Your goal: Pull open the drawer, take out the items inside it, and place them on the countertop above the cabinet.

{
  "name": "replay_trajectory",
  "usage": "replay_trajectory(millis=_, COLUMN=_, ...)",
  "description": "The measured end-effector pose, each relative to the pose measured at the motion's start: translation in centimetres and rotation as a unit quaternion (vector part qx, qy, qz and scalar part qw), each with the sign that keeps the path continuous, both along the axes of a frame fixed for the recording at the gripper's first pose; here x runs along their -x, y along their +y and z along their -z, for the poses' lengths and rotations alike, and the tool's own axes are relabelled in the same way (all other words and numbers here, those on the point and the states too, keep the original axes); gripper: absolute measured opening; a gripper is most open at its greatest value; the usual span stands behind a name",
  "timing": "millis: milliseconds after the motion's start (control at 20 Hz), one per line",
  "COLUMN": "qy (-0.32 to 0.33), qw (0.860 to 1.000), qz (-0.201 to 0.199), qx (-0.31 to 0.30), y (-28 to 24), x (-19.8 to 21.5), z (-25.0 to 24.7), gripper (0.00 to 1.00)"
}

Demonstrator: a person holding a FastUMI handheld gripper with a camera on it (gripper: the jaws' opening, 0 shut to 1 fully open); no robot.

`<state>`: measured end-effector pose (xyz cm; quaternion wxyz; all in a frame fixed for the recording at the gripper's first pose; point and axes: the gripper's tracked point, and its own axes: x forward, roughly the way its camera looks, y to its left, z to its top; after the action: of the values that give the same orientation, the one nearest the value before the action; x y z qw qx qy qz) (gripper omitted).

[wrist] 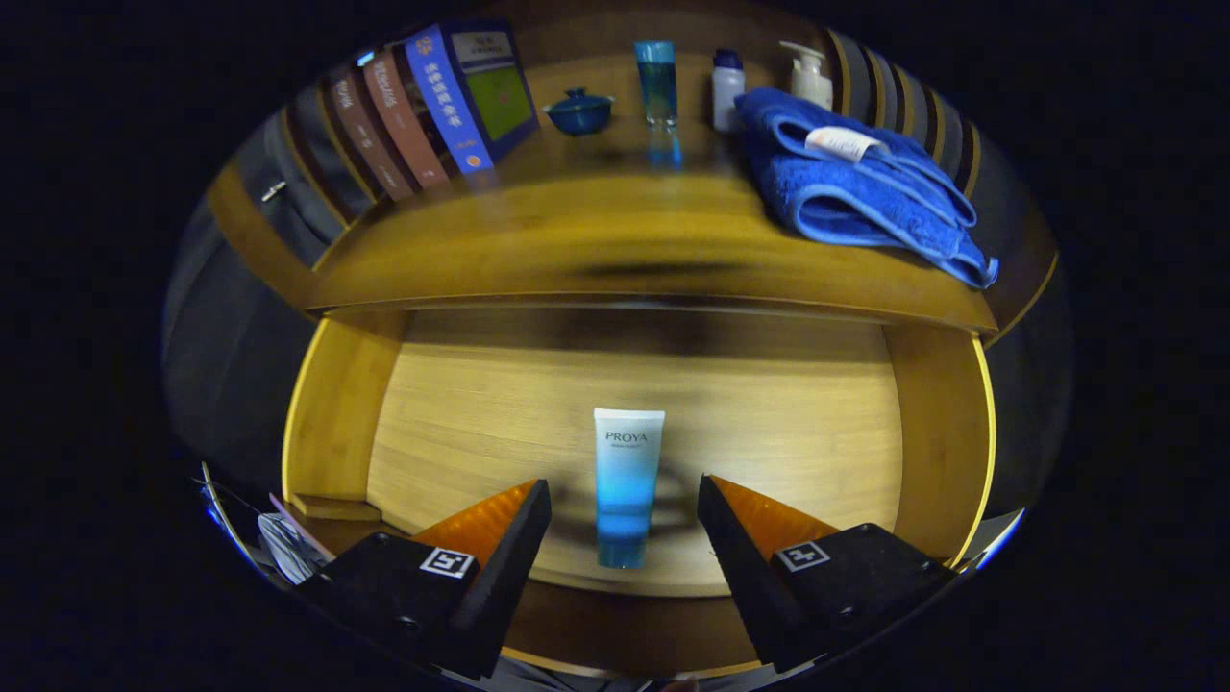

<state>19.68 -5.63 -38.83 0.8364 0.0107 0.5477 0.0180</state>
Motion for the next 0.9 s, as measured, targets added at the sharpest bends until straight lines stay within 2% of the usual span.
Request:
replay_trajectory(millis=150, qy=0.03, qw=0.999, qz=0.0, qx=0.013, y=0.1, x=-0.3, z=1.9, gripper=0.98)
replay_trajectory(millis=300, qy=0.06, qw=0.997, qz=-0.007, qx=0.056, y=-0.8, x=0.2, z=3.8, gripper=0.98)
replay_trajectory(millis=450, qy=0.115, qw=0.992, qz=-0.009, qx=0.059, y=-0.5, x=1.9, z=5.2, gripper=0.72)
replay_trajectory(millis=600, qy=0.102, qw=0.991, qz=-0.048, qx=0.067, y=-0.6, x=1.7, z=4.4, gripper=0.46)
replay_trajectory(millis=650, qy=0.097, qw=0.992, qz=-0.044, qx=0.062, y=-0.4, x=1.5, z=5.6, gripper=0.38)
replay_trajectory(millis=750, qy=0.075, qw=0.995, qz=-0.032, qx=0.053, y=-0.5, x=1.2, z=4.4, gripper=0.38)
replay_trajectory(millis=900, qy=0.056, qw=0.997, qz=-0.041, qx=0.025, y=0.1, x=1.3, z=1.6, gripper=0.38)
